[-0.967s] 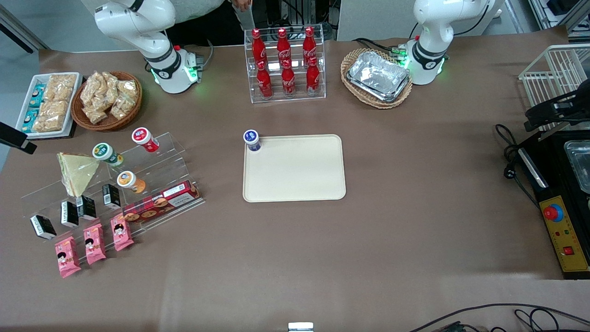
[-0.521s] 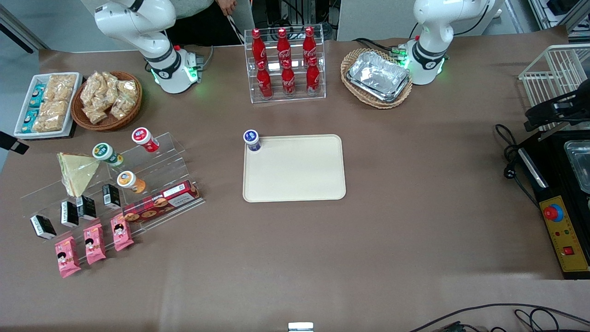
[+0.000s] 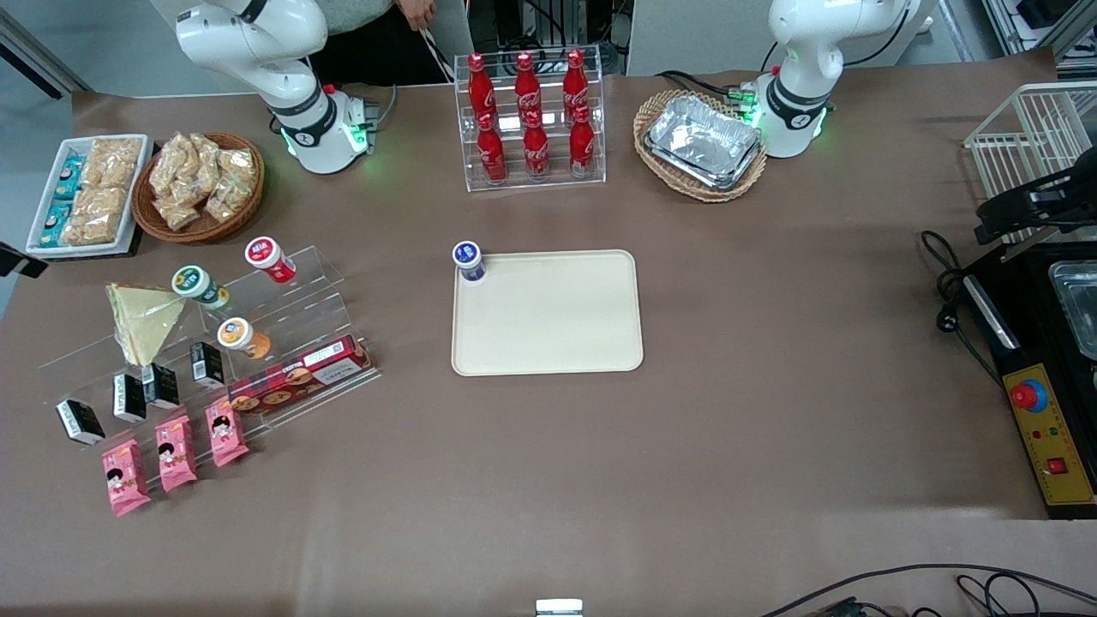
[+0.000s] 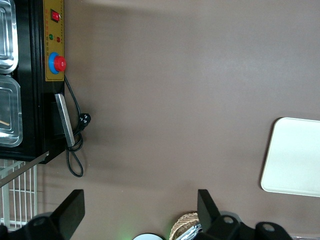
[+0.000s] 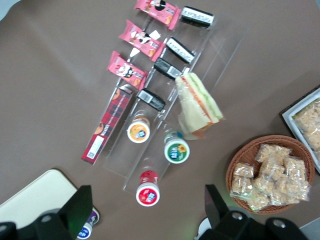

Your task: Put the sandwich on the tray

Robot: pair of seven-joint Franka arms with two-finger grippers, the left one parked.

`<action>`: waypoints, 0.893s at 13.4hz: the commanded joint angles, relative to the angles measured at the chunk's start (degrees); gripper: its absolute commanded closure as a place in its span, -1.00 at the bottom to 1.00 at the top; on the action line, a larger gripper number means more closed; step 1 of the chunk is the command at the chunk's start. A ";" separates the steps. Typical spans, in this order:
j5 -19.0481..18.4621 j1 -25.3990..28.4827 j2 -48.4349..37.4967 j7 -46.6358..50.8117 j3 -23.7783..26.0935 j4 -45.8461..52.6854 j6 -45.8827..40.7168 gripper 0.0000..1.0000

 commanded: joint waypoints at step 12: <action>-4.16 -7.74 0.45 -24.01 0.38 -13.54 10.19 -1.00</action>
